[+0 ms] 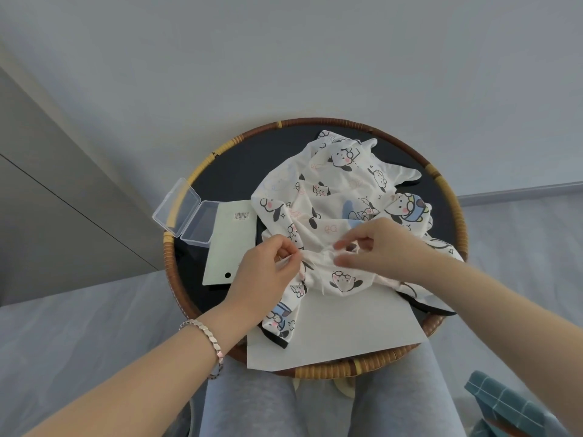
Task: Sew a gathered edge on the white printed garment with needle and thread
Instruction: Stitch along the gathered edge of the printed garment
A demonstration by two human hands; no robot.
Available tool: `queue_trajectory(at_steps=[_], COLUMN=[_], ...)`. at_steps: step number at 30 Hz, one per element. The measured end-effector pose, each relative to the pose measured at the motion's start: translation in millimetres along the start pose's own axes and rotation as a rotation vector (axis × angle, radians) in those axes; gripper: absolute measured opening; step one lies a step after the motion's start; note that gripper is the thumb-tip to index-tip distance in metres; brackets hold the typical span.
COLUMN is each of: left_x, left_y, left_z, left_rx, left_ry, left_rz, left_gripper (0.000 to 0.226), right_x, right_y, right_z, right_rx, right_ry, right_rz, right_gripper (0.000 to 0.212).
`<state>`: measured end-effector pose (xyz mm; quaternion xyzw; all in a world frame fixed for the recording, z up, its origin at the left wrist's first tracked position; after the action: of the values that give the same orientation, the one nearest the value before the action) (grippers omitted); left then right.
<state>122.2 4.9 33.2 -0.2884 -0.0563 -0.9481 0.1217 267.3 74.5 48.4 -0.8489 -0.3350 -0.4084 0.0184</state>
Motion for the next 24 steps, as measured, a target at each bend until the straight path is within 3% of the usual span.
queue_trajectory(at_steps=[2, 8, 12, 18, 21, 24], left_x=[-2.5, -2.3, -8.2, -9.7, -9.7, -9.6], left_y=[2.9, 3.4, 4.9, 4.6, 5.0, 5.9], left_z=[2.3, 0.4, -10.5, -17.6, -19.5, -20.8], left_rx=[-0.015, 0.012, 0.104, 0.211, 0.238, 0.244], left_ry=[0.053, 0.114, 0.157, 0.245, 0.272, 0.261], left_rz=[-0.056, -0.103, -0.172, -0.084, -0.059, -0.052], left_gripper=[0.009, 0.011, 0.005, 0.008, 0.008, 0.009], right_x=[-2.8, -34.0, -28.5, -24.4, -16.5, -24.0], right_y=[-7.0, -11.3, -10.5, -5.6, 5.0, 18.3], right_z=[-6.5, -8.1, 3.4, 8.2, 5.6, -2.9], right_rx=[0.019, 0.000, -0.043, -0.083, -0.119, -0.098], right_ry=[-0.080, -0.222, -0.190, -0.204, -0.303, -0.304], right_rz=[0.045, -0.103, -0.044, 0.100, 0.229, 0.208], right_gripper=[0.019, 0.017, 0.014, 0.011, 0.018, 0.025])
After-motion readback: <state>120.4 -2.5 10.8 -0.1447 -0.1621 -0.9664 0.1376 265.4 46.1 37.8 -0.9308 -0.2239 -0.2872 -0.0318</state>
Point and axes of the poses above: each hand's wrist, its own y-axis away from the middle knuckle, its own x-axis out of the back of the hand, z = x × y, the point moved 9 cm from there along -y, towards the middle knuckle, and after that the axes turned 1 degree about z, right-handed, at the moved point
